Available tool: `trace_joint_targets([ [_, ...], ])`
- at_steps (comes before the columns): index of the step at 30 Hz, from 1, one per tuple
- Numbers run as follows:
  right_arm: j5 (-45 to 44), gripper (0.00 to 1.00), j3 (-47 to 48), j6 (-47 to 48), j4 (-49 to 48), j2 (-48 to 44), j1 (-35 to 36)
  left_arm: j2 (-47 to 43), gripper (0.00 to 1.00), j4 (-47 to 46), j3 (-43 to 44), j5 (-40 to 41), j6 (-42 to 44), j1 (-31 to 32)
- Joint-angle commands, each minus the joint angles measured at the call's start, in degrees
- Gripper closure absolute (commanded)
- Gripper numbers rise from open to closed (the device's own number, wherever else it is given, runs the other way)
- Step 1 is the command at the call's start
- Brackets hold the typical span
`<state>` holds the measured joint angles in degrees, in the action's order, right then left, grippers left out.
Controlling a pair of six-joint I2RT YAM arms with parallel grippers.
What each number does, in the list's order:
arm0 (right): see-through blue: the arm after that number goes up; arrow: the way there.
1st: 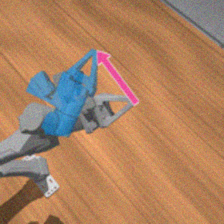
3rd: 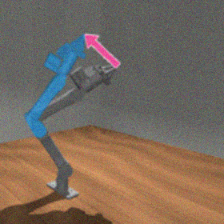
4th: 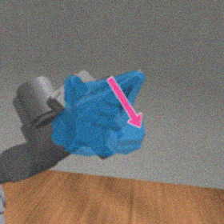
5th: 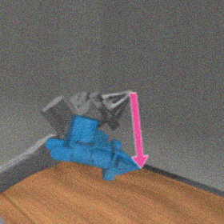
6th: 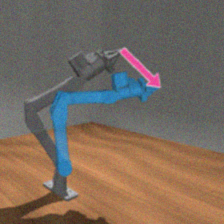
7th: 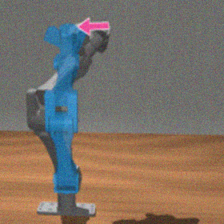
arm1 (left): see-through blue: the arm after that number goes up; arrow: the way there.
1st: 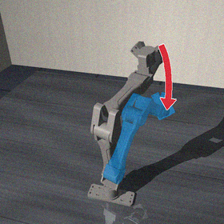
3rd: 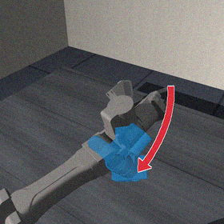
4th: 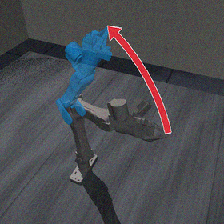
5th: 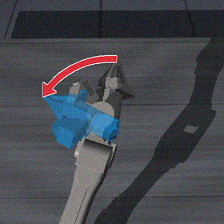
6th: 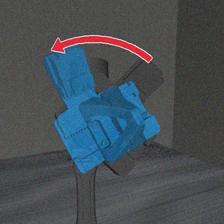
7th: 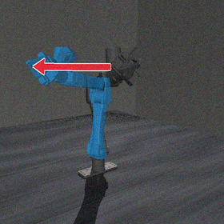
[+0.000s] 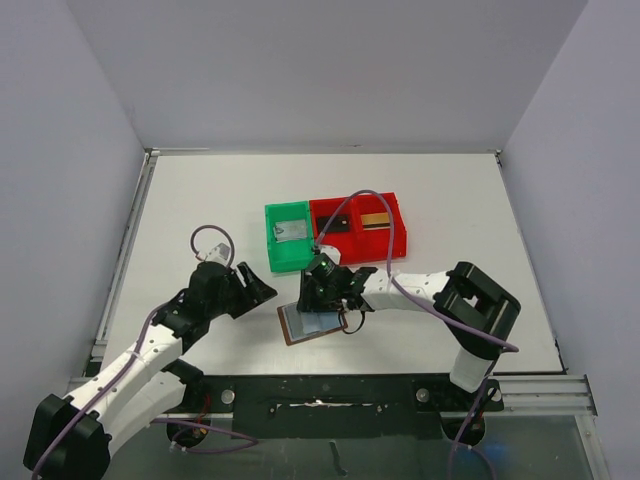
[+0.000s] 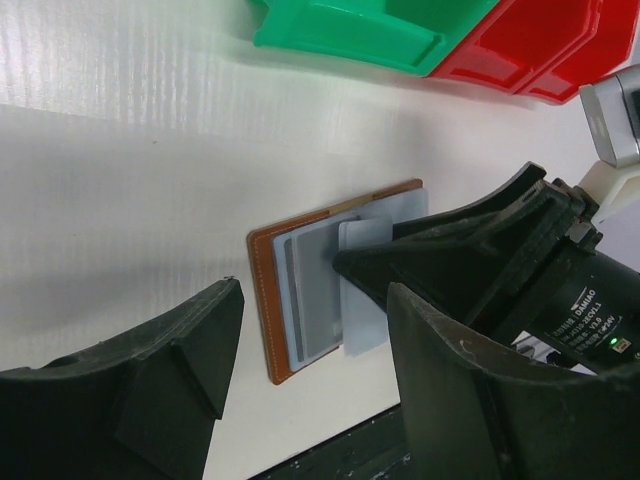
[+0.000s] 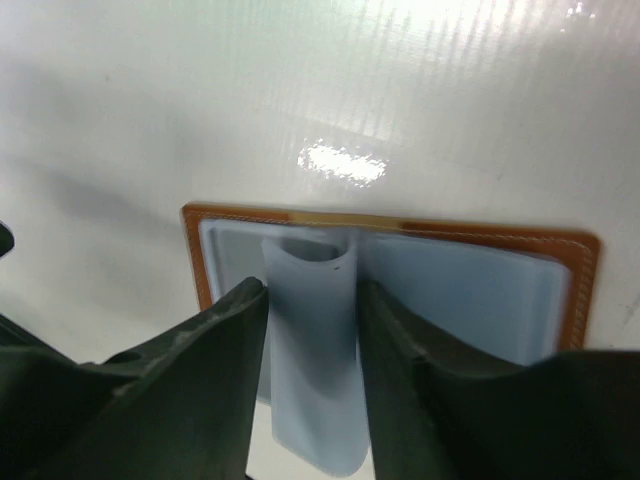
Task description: Take the credit cards out of the card holder
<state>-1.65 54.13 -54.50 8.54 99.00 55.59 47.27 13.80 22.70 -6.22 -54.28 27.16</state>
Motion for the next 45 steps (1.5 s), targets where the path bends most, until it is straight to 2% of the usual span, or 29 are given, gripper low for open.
trace_joint_targets([
  [1, 0.60, 0.61, -1.58, -0.56, 1.53, 2.44, -0.08, 0.58, 0.41, -5.33, -0.58, -3.03, 0.54, -0.35],
  [11, 1.40, 0.72, -2.87, -2.10, -1.36, 2.36, -0.49, 2.08, 0.41, -8.22, -1.53, -5.55, 0.40, -0.35],
  [17, 7.42, 0.73, -10.07, -8.17, -13.56, -0.69, -3.40, 5.38, 0.41, -19.59, -3.79, -14.59, -1.26, 0.02],
  [22, 10.16, 0.73, -14.21, -11.79, -20.32, -1.40, -5.20, 9.86, 0.41, -30.24, -6.70, -18.34, -4.88, 2.22],
  [29, 11.66, 0.73, -18.51, -14.96, -26.30, -1.96, -7.06, 15.16, 0.41, -38.93, -10.87, -13.85, -9.79, 5.96],
  [39, 12.12, 0.71, -19.23, -15.10, -26.75, -1.60, -7.22, 24.58, 0.41, -39.02, -8.07, -10.77, -8.38, 8.87],
  [45, 13.97, 0.64, -19.77, -15.26, -30.01, -2.68, -7.59, 28.04, 0.41, -40.76, -8.18, -8.76, -10.08, 10.54],
])
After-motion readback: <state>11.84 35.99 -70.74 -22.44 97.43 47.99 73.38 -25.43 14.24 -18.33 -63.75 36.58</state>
